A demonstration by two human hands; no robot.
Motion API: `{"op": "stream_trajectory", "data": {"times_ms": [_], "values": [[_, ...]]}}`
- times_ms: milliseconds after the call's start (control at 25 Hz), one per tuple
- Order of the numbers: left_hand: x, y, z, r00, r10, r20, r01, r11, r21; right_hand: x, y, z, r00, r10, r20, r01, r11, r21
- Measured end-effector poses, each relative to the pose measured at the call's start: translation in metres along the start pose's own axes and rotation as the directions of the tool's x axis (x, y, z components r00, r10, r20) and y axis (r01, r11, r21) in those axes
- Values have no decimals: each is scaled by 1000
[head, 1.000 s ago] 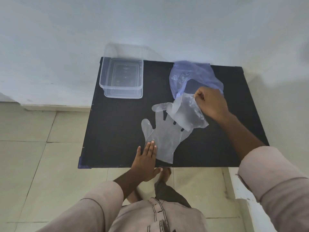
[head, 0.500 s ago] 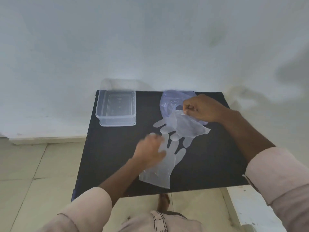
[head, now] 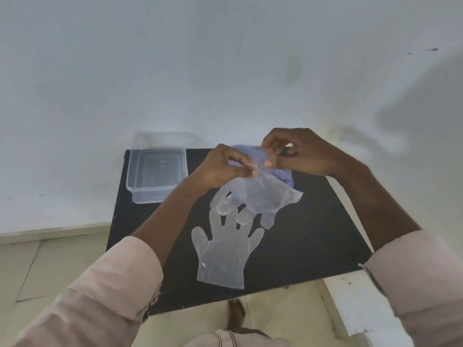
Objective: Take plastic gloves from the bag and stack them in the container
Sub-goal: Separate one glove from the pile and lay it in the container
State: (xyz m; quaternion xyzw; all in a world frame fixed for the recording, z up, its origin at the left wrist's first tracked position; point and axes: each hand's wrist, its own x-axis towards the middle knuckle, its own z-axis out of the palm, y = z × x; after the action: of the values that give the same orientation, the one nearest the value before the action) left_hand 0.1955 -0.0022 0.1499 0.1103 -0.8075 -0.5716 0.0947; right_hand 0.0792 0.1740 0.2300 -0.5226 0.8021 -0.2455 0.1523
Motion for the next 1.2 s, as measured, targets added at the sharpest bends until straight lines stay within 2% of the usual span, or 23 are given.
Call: {"op": "stream_trajectory", "data": {"times_ms": [80, 200, 280, 360, 440, 560, 640, 920, 1200], "values": [[-1, -3, -7, 1000, -21, -17, 19, 995, -99, -24, 22, 7, 981, 169, -99, -142, 961, 236], [-1, -10, -13, 996, -66, -55, 55, 982, -180, -48, 43, 45, 952, 304, -26, -268, 875, 404], [0, -15, -16, 996, -72, -58, 58, 976, -208, -43, 47, 69, 928, 335, -162, -223, 850, 477], [0, -18, -20, 993, -98, -63, 85, 979, -187, -35, 45, 79, 855, 383, -349, -155, 832, 532], [-1, -21, -25, 991, -109, -78, 97, 986, -136, -28, 43, 78, 821, 394, -413, -126, 831, 542], [-1, -28, -32, 994, -77, -82, 77, 997, -2, -22, 41, 68, 839, 349, -418, -136, 878, 460], [-2, -33, -36, 994, -80, -76, 82, 996, 18, -17, 36, 62, 844, 321, -429, -139, 904, 404], [-6, -37, -33, 996, -69, -60, 55, 975, -217, -8, 29, 59, 835, 343, -429, -168, 903, 395], [-3, -29, -25, 993, -86, -79, 59, 953, -297, -14, 31, 56, 838, 365, -405, -166, 878, 448]]}}
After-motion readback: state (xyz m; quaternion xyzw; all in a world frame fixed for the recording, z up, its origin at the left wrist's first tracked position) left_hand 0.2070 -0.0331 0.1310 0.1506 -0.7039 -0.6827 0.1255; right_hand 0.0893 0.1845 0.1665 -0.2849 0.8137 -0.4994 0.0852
